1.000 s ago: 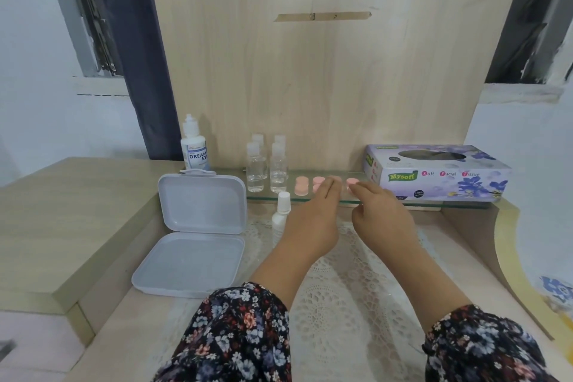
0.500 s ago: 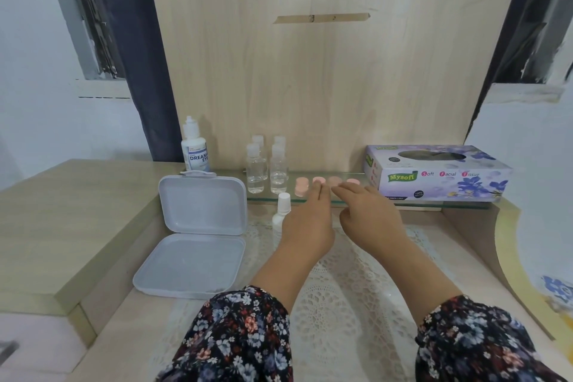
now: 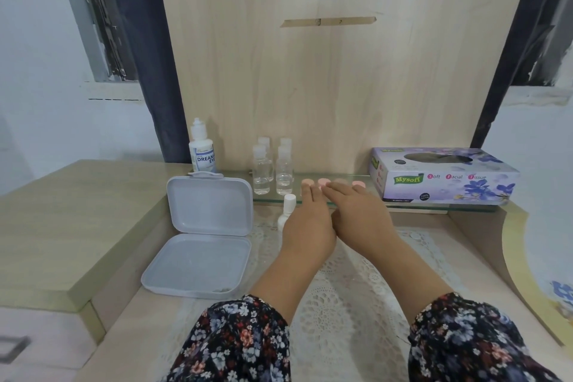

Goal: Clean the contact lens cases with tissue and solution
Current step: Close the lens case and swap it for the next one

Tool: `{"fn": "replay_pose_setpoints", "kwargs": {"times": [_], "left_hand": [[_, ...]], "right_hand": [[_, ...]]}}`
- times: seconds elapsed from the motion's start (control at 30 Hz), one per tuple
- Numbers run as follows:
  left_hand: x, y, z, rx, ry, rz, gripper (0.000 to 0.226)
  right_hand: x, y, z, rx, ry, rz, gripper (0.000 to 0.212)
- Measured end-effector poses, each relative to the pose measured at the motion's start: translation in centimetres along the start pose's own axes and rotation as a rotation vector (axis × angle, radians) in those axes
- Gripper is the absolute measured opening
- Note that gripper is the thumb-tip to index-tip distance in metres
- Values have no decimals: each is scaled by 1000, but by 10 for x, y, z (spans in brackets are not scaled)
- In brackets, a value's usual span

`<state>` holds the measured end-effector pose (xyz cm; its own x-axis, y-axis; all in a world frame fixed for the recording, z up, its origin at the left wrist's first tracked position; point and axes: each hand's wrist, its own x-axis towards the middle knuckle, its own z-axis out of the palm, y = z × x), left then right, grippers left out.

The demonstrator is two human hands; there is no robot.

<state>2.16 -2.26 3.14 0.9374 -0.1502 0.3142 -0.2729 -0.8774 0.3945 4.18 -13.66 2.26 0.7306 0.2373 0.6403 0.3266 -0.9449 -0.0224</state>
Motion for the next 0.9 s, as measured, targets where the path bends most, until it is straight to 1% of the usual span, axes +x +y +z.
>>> {"fn": "replay_pose_setpoints", "kwargs": {"times": [0.1, 0.37, 0.6, 0.7, 0.77, 0.8, 0.83, 0.9], "left_hand": [[2, -2, 0, 5, -11, -5, 69], [5, -3, 1, 37, -20, -11, 72], [7, 3, 2, 81, -33, -18, 68], [7, 2, 4, 66, -33, -24, 71], [1, 2, 2, 9, 32, -8, 70], [-3, 1, 0, -40, 97, 12, 68], [-9, -1, 0, -96, 197, 37, 65], [-20, -10, 3, -181, 457, 68, 55]], "right_hand": [[1, -2, -2, -53, 3, -19, 53], [1, -1, -2, -41, 7, -10, 56], [1, 0, 0, -44, 8, -3, 54], [1, 3, 3, -28, 41, -20, 54], [0, 4, 2, -8, 100, -42, 54], [-2, 5, 1, 18, 142, -49, 52], [-6, 6, 0, 48, 186, -49, 49], [-17, 6, -1, 120, 255, -9, 40]]}}
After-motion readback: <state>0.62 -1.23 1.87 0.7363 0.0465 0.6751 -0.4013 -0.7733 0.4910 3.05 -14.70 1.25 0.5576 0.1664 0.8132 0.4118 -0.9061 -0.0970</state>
